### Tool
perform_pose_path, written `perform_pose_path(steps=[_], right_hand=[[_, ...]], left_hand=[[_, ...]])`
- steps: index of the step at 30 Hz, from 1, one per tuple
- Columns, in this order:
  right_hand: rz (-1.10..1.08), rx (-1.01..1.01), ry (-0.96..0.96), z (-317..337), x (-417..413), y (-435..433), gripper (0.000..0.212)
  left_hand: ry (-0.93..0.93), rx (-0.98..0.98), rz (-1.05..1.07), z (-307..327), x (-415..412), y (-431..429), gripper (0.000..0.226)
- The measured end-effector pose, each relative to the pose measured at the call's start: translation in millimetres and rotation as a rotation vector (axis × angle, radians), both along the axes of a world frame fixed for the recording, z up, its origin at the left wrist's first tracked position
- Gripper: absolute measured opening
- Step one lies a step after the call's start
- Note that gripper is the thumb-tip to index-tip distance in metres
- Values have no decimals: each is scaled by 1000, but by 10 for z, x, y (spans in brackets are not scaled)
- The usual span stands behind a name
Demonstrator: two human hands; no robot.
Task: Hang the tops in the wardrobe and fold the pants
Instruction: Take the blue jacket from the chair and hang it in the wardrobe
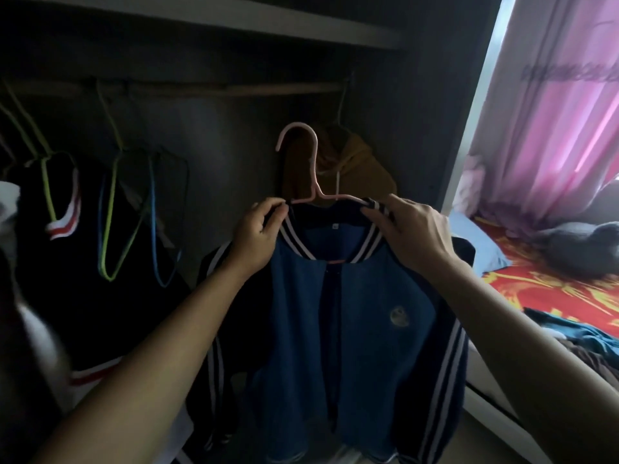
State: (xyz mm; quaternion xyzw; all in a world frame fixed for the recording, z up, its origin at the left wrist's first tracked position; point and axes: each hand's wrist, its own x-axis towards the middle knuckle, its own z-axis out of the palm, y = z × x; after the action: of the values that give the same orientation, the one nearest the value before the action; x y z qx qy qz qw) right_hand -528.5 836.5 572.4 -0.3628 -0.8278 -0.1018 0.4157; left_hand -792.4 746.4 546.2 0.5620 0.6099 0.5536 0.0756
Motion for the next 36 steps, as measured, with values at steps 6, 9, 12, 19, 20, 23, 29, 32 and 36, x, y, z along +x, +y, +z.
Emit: perform_pose_path(steps=[6, 9, 12, 19, 20, 23, 29, 32, 36], right_hand=[[-147, 78, -20, 233, -88, 6, 44], [-221, 97, 22, 339, -187, 121, 42], [-274, 69, 64, 444, -342, 356, 42], [-213, 8, 134, 685, -854, 1103, 35], [-203, -5, 134, 733, -909, 1230, 36], [-156, -32, 151, 874, -1076, 1564, 36], [-59, -230, 125, 901, -1440, 2157, 39], [-57, -322, -10, 638, -1569, 2336, 40], [-110, -180, -89, 346, -1666, 2385, 44]], left_hand=[[41, -46, -99, 161, -127, 323, 28], [243, -141, -68, 307, -275, 573, 35], [428, -204, 6, 453, -492, 822, 44], [745, -145, 247, 1018, -810, 1308, 41], [839, -86, 325, 1113, -845, 1355, 46], [1056, 16, 555, 1399, -943, 1510, 58], [1229, -67, 786, 1384, -1132, 1829, 80], [1285, -15, 868, 1314, -1229, 1914, 86], [1261, 6, 902, 1278, -1233, 1959, 88]])
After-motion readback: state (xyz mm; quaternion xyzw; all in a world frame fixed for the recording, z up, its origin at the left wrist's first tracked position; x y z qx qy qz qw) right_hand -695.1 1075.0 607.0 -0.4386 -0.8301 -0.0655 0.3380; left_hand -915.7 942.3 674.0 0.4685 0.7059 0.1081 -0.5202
